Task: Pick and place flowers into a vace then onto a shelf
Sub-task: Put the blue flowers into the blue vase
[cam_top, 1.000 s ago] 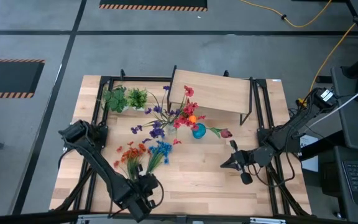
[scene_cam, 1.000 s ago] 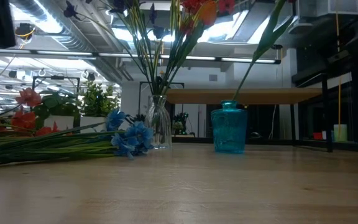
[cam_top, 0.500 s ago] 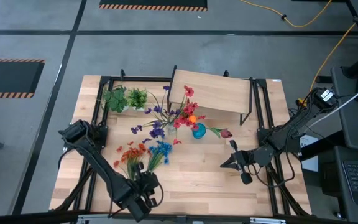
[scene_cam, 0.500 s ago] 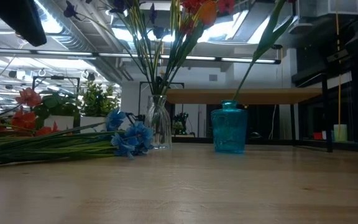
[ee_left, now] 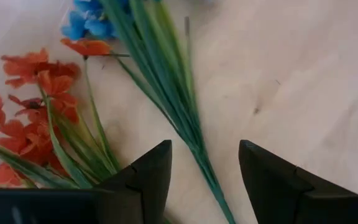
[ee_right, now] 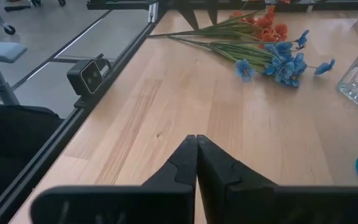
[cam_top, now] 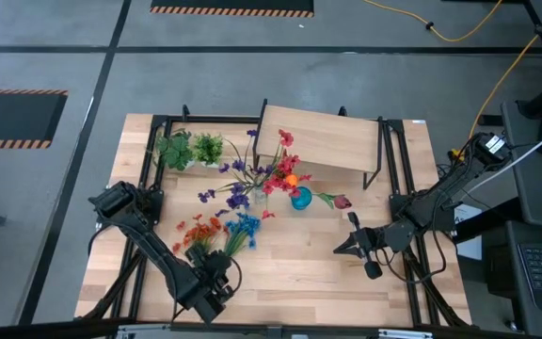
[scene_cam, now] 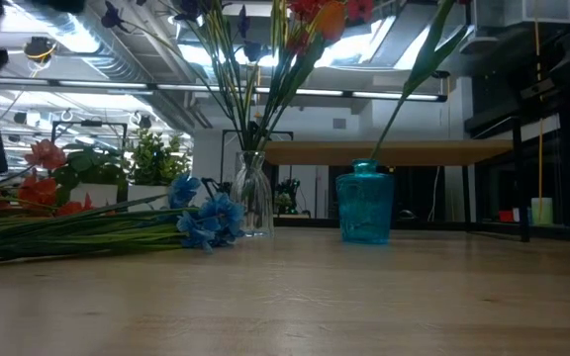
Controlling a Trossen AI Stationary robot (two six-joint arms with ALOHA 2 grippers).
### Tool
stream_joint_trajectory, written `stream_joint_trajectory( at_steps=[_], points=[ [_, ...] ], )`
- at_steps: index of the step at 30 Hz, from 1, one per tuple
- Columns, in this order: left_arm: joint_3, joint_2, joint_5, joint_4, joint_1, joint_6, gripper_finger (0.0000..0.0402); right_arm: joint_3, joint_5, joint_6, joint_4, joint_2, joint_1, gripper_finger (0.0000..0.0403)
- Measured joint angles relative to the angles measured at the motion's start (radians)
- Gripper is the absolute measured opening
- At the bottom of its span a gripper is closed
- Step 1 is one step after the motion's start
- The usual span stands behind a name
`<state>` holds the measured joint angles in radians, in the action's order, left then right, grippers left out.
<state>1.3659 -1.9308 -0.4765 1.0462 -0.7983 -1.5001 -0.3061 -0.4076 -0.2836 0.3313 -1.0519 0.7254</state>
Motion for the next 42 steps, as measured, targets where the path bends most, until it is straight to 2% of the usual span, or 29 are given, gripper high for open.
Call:
stream_joint_trajectory(
  at_steps=[26,34,37,42],
  points=[
    [-0.023,-0.001,0.057,-0.038,0.094,-0.034,0.0173,0.000,0.000,-0.024,-0.001,0.000,0.000,0.0016],
    [-0.131,-0.004,0.162,-0.123,0.118,-0.032,0.0172,0.000,0.000,-0.023,-0.008,0.000,0.000,0.0016],
    [-0.170,0.001,0.165,-0.206,0.122,0.000,0.0172,0.000,0.000,-0.023,-0.009,0.000,0.000,0.0016],
    [-0.177,0.001,0.154,-0.220,0.121,0.006,0.0172,0.000,0.000,-0.025,-0.007,0.000,0.000,0.0016]
  ],
)
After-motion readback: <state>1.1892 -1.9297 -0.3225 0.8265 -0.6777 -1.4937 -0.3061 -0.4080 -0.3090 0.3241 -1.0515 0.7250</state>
